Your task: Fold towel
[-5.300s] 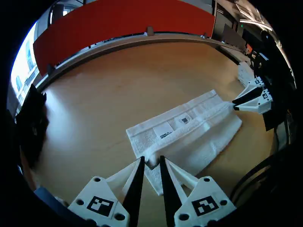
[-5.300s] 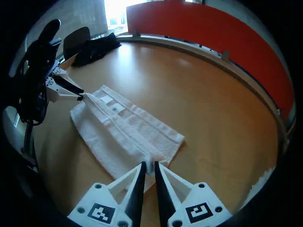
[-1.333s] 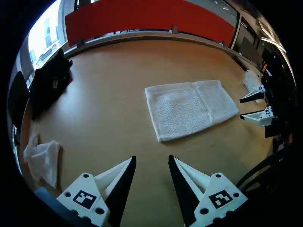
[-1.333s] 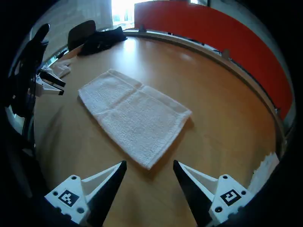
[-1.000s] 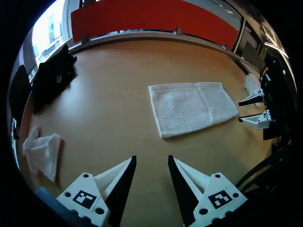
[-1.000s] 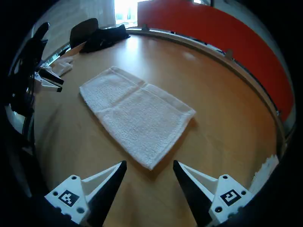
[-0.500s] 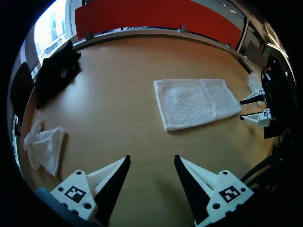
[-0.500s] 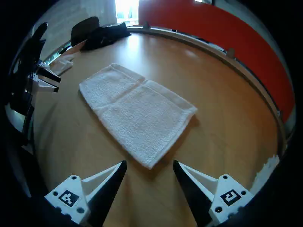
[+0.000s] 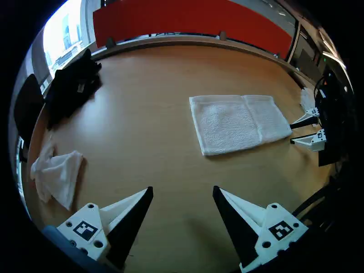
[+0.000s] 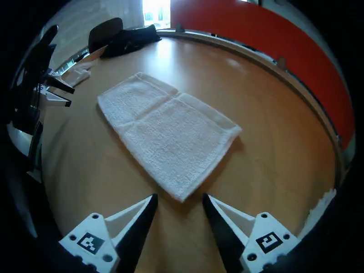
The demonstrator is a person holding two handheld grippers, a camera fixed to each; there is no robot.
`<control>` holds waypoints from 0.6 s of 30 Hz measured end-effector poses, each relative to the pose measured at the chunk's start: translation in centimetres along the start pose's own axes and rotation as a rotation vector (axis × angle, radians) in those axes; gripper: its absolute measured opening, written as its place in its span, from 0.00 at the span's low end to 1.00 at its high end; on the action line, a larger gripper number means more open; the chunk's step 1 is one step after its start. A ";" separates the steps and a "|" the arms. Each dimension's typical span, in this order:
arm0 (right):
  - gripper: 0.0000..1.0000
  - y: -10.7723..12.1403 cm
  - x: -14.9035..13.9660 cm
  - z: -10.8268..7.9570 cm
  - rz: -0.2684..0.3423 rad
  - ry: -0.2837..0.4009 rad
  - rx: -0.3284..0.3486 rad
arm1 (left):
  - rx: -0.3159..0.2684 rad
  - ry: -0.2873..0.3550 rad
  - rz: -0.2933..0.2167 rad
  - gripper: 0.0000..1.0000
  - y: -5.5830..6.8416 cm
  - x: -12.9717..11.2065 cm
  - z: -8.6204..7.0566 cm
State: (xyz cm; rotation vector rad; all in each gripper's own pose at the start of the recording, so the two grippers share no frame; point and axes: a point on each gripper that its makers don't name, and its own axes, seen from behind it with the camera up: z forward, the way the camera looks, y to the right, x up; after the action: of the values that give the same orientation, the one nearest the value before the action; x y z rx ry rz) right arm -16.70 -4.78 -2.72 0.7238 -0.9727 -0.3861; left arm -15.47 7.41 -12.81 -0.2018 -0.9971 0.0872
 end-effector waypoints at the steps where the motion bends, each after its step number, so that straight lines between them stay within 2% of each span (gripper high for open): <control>1: 0.67 0.0 0.0 0.1 -0.001 0.000 0.001 | 0.001 0.001 -0.001 0.97 0.0 0.0 0.0; 6: 0.48 0.1 0.1 0.4 0.004 -0.001 0.015 | 0.002 0.002 -0.004 0.97 -0.1 0.0 -0.1; 10: 0.28 -0.1 0.1 0.5 0.007 -0.002 0.029 | 0.003 0.003 -0.004 0.97 -0.2 0.1 -0.1; 18: 0.04 -0.5 0.1 0.2 -0.004 -0.001 0.039 | 0.007 0.003 0.001 0.98 -0.4 0.1 0.0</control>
State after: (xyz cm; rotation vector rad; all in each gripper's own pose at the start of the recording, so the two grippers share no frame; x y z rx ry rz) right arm -16.81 -5.28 -2.87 0.7615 -0.9820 -0.3720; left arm -15.39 7.07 -12.64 -0.1961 -0.9933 0.0907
